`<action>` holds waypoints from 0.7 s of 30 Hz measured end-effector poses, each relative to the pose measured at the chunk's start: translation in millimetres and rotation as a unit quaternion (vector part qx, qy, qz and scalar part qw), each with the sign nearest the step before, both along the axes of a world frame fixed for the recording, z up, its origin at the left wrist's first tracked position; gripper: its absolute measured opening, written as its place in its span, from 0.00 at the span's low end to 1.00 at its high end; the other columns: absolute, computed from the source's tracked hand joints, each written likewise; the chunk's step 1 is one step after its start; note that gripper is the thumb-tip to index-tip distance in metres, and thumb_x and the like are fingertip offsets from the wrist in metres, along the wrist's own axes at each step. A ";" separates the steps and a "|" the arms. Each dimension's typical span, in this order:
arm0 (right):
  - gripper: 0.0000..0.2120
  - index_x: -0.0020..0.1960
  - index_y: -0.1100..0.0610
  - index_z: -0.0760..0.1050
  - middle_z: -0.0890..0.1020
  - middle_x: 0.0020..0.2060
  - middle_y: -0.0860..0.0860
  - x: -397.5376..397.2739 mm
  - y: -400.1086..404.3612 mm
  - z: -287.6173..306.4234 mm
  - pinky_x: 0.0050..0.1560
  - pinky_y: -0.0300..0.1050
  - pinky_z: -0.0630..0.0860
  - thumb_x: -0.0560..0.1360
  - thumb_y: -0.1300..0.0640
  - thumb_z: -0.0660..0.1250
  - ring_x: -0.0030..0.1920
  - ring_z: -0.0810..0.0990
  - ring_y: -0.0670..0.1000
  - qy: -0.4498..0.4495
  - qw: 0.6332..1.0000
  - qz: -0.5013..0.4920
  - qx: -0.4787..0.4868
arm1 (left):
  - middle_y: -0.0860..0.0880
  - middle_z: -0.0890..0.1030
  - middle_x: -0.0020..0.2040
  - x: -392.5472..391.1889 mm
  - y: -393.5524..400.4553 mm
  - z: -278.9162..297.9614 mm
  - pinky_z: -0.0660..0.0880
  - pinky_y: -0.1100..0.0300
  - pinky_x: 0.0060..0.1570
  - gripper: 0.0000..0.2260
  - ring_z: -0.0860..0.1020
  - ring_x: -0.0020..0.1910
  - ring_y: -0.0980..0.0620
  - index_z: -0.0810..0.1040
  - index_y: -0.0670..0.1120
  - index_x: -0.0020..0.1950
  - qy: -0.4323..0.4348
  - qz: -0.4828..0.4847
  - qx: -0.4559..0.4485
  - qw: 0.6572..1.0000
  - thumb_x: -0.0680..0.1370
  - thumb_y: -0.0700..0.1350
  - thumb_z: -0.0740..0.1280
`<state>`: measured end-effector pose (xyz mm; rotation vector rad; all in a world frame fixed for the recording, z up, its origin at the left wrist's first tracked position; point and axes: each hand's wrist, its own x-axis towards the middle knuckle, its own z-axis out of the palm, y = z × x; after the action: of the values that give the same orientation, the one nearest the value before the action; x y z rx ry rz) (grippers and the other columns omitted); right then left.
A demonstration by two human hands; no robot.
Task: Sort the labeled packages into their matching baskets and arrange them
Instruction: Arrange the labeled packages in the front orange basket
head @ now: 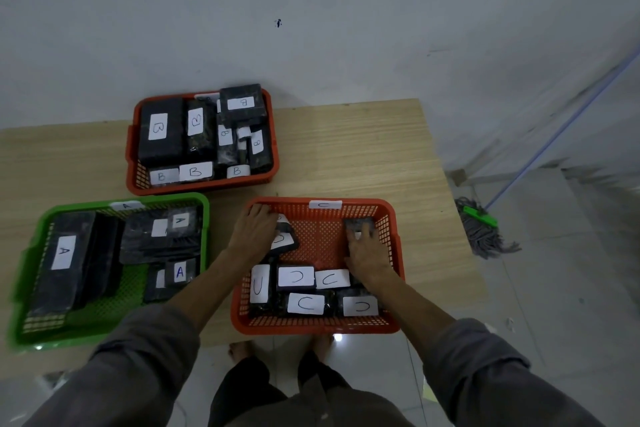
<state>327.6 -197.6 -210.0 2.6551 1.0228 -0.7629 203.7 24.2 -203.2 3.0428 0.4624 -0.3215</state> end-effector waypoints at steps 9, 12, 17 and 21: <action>0.42 0.79 0.62 0.51 0.60 0.73 0.61 2.7 -7.9 -0.7 0.67 0.56 0.71 0.77 0.42 0.68 0.71 0.66 0.61 0.024 0.990 -0.115 0.073 | 0.45 0.74 0.65 1.8 -1.9 -6.1 0.67 0.52 0.67 0.15 0.71 0.65 0.46 0.71 0.45 0.63 0.004 0.025 -0.058 0.998 0.79 0.50 0.64; 0.31 0.75 0.57 0.61 0.67 0.68 0.58 2.6 1.2 3.4 0.67 0.57 0.73 0.79 0.43 0.65 0.70 0.68 0.58 0.025 0.983 -0.083 0.164 | 0.44 0.72 0.70 3.8 3.1 -7.5 0.61 0.50 0.73 0.19 0.66 0.71 0.45 0.71 0.44 0.67 0.042 0.010 -0.022 0.999 0.79 0.51 0.65; 0.21 0.58 0.57 0.77 0.81 0.48 0.50 -7.1 49.6 14.9 0.56 0.51 0.78 0.82 0.41 0.59 0.52 0.82 0.53 0.232 0.918 -0.210 0.245 | 0.45 0.76 0.65 4.2 2.2 -3.1 0.63 0.51 0.71 0.16 0.69 0.68 0.46 0.76 0.45 0.63 0.076 -0.014 0.047 0.996 0.75 0.41 0.68; 0.27 0.50 0.58 0.80 0.83 0.42 0.50 -13.1 79.7 21.8 0.47 0.47 0.78 0.81 0.35 0.55 0.44 0.82 0.52 0.345 0.839 -0.317 0.276 | 0.46 0.78 0.65 -0.7 -1.3 -1.8 0.68 0.51 0.68 0.20 0.73 0.66 0.47 0.73 0.46 0.66 0.014 0.008 0.017 1.000 0.74 0.42 0.69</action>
<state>314.5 -117.9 -188.2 3.3473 0.4625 -1.9311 203.0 22.9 -204.9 3.0699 0.4998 -0.3597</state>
